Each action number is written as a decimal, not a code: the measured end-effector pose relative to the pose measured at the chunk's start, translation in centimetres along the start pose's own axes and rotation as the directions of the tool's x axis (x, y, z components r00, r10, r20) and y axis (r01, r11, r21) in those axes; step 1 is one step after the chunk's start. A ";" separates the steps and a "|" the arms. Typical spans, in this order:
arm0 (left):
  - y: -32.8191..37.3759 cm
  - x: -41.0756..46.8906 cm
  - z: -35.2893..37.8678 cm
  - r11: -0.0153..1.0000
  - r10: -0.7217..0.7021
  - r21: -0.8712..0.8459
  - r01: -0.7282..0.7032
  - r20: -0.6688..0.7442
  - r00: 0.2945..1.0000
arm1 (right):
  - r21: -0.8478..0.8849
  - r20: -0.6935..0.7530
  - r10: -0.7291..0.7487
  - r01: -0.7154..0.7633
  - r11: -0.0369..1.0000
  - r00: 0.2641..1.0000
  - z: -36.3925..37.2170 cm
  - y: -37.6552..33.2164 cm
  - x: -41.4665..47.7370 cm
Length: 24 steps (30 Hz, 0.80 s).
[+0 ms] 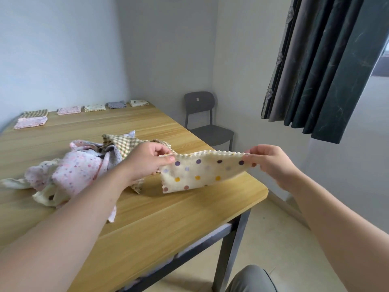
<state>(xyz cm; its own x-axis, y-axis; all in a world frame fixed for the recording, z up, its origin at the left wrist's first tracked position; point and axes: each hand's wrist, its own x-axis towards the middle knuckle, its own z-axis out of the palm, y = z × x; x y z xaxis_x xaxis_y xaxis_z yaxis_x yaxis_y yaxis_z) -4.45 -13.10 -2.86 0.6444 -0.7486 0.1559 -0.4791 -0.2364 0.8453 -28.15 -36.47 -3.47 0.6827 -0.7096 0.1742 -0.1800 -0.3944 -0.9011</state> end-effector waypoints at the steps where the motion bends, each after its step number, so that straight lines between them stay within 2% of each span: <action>1: 0.3 -0.2 -0.5 0.997 -0.040 -0.068 0.045 0.066 0.997 | 0.008 0.037 0.005 -0.005 1.000 0.999 -0.5 -0.5 -0.4; 4: 0.5 -0.7 -1.7 0.945 -0.141 -0.246 0.213 0.282 0.949 | 0.020 0.126 0.046 -0.049 0.999 0.991 -1.4 -1.3 -0.8; 6: 0.2 -0.9 -2.2 0.940 -0.158 -0.229 0.251 0.358 0.920 | 0.046 0.173 0.095 -0.105 0.993 0.980 -1.7 -1.5 -0.9; 8: -0.2 -1.1 -2.3 0.942 -0.185 -0.199 0.272 0.369 0.911 | 0.041 0.249 0.152 -0.168 0.985 0.957 -1.8 -1.6 -0.8; 11: -0.4 -0.8 -2.3 0.946 -0.220 -0.158 0.284 0.329 0.918 | -0.093 0.318 0.261 -0.244 0.965 0.911 -1.4 -1.7 -0.4; 13: 0.0 -0.3 -2.5 0.962 -0.209 -0.121 0.246 0.257 0.944 | -0.177 0.302 0.251 -0.204 0.963 0.920 -0.9 -1.7 0.2; 16: 0.6 0.7 -2.5 0.999 -0.033 0.037 0.034 -0.025 0.999 | -0.036 0.162 0.081 -0.077 0.996 0.983 0.3 -1.9 1.0; 18: 0.8 0.6 -1.8 0.973 0.132 0.215 -0.088 -0.199 0.971 | 0.023 0.055 0.021 -0.022 0.999 0.998 1.0 -1.4 1.4; 19: 0.5 0.2 -1.3 0.956 0.173 0.273 -0.109 -0.224 0.959 | -0.021 0.022 0.006 -0.006 1.000 1.000 1.3 -0.7 1.5; 21: -1.0 -1.1 0.4 0.930 0.191 0.346 -0.124 -0.167 0.967 | -0.193 0.003 -0.009 0.010 0.981 1.000 1.9 1.2 1.4; 24: -4.4 -3.3 2.7 0.912 0.162 0.382 -0.149 -0.003 0.987 | -0.412 0.081 -0.010 0.042 0.910 0.997 2.6 4.0 0.6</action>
<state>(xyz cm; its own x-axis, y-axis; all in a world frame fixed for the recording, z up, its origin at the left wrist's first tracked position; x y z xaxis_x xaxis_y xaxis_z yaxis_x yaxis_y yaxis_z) -6.14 -11.26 -8.47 0.5600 -0.7753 0.2921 -0.7605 -0.3411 0.5526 -26.60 -36.91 -7.99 0.7395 -0.6562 0.1504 -0.4269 -0.6298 -0.6489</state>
